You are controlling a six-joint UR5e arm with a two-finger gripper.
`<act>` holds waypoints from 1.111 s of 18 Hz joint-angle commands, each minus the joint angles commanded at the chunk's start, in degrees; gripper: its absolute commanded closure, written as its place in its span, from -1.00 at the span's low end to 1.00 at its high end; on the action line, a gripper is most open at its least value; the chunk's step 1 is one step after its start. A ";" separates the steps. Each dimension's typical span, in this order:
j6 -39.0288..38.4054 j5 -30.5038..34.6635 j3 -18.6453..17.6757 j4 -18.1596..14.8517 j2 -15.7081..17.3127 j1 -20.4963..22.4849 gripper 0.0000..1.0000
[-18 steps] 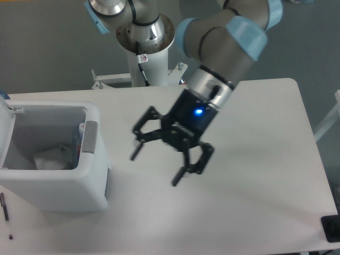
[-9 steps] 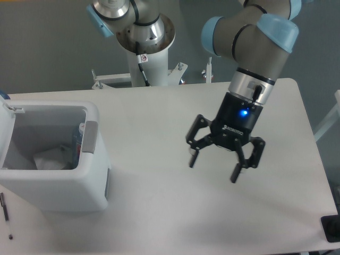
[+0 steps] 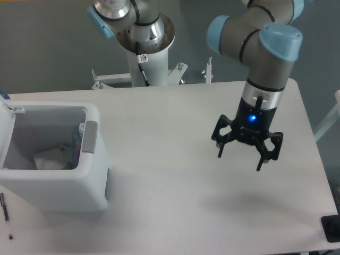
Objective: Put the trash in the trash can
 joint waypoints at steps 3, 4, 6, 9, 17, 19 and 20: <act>0.89 5.46 2.37 -3.61 -1.23 0.00 -1.00; 1.33 7.48 3.77 -5.53 -1.84 -0.44 -1.00; 1.42 12.05 5.27 -9.06 -2.64 -1.75 -1.00; 1.86 13.38 4.93 -9.07 -2.64 -3.08 -1.00; 5.63 13.38 4.75 -9.07 -2.20 -3.08 -1.00; 6.87 13.38 4.49 -9.07 -2.11 -2.99 -1.00; 6.87 13.38 4.40 -9.07 -2.11 -2.99 -1.00</act>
